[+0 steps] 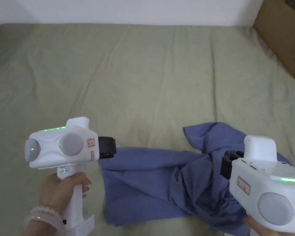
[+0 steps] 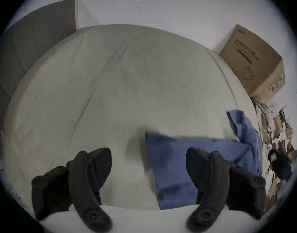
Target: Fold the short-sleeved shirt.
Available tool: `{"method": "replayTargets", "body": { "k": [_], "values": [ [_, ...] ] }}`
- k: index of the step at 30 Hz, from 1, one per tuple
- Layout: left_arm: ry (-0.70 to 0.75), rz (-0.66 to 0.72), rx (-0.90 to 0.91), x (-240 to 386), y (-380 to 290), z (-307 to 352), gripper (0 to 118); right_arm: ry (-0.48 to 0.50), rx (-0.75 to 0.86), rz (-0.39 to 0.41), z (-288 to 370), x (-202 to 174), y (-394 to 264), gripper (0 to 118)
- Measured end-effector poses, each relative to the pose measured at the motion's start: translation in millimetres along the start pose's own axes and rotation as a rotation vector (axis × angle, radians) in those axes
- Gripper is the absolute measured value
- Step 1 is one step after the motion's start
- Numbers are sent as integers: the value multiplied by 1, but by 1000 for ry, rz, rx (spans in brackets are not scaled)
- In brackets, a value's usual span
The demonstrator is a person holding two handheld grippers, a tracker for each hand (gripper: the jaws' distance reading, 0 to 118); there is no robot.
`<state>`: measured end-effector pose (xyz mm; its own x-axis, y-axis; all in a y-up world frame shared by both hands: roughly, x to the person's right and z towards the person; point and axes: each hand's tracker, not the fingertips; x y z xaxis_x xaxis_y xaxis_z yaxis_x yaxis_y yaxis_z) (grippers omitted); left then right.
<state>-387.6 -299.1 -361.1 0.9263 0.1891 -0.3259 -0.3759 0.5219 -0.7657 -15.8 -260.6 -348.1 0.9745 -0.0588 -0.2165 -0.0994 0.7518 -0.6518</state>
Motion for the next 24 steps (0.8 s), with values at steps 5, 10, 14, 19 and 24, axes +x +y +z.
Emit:
{"method": "replayTargets", "body": {
  "k": [5,10,14,19,24],
  "values": [
    [-46,-11,-83,18,4,-35,79,-6,-26,12,-13,6,-2,1],
    [74,-140,-30,46,-10,-26,36,-18,-58,-7,-23,21,-7,1],
    [48,-154,-47,53,-4,-24,5,-13,-68,-48,-25,38,-1,1],
    [14,-149,-36,49,-3,-10,5,49,-76,-79,-35,68,39,31],
    [-5,-133,-17,47,2,1,5,78,-155,-9,-90,90,85,90]
  ]
}}
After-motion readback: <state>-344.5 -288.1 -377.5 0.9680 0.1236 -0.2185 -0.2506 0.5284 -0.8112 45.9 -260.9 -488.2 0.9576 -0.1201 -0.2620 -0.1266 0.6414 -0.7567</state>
